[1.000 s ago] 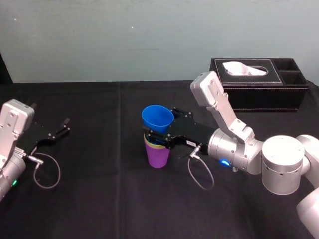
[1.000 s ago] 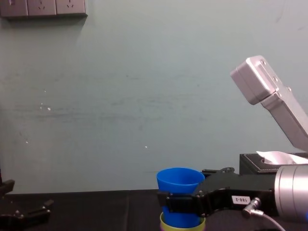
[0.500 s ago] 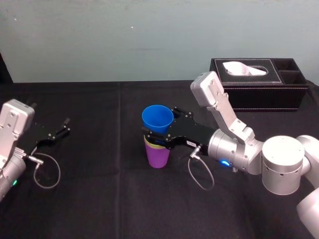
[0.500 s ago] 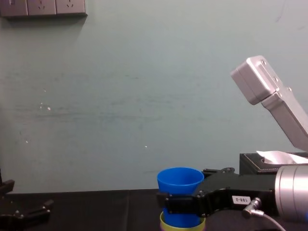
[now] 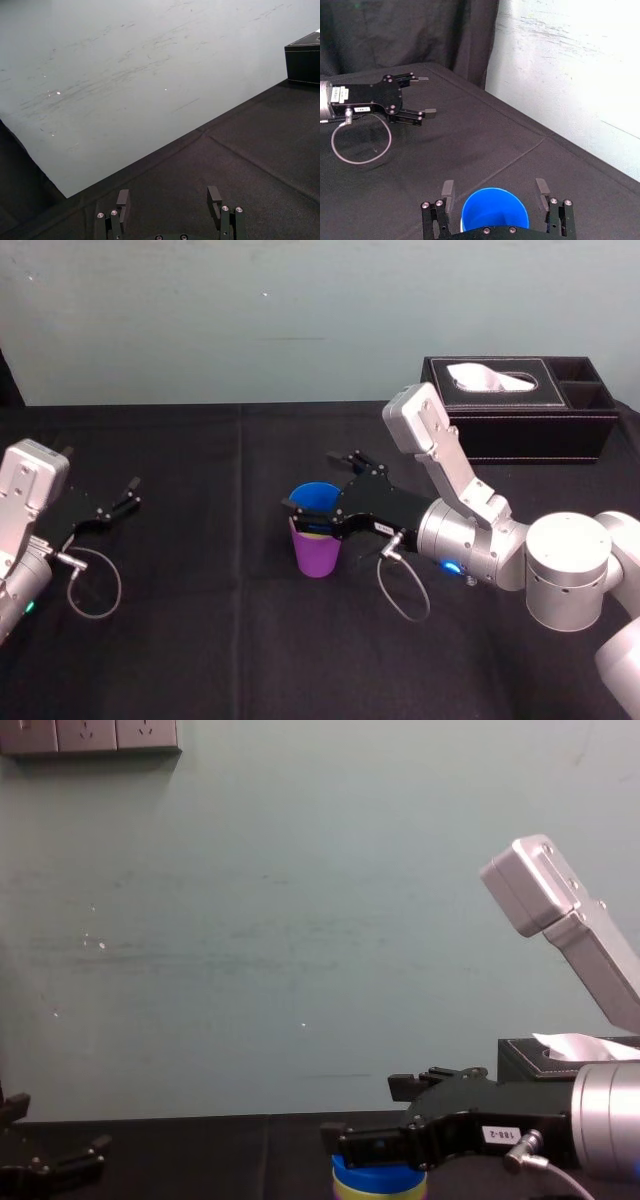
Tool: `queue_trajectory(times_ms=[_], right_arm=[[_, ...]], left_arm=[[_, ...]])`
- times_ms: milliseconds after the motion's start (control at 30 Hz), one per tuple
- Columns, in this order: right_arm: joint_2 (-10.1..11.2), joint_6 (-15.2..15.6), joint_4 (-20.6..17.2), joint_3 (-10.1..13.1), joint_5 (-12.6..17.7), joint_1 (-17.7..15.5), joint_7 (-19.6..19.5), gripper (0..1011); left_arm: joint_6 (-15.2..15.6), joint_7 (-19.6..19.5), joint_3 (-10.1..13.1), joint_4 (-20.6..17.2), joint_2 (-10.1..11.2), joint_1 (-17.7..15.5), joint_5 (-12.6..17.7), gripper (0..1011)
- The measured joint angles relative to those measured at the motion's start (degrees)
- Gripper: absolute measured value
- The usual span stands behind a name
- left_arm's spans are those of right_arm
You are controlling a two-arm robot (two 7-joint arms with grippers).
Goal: Stack the three plastic cups sequentially using one hand.
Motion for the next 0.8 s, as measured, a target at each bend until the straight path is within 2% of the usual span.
queue_trajectory(times_ms=[267,533,800], right_arm=[[0.17,-0.6,-0.8,0.83,0.35,-0.69,-0.16,1003],[0.95,-2.07,-3.13,3.73,1.26,-2.85,-2.33,1003],[2.19,-3.42,-4.35,7.74,0.97,-5.57,-5.38,1003]], left_arm=[[0.0,0.0,0.0,0.0,0.0,0.0,0.0,1010],[0.0,0.0,0.0,0.0,0.0,0.0,0.0,1010],[0.0,0.0,0.0,0.0,0.0,0.0,0.0,1010]])
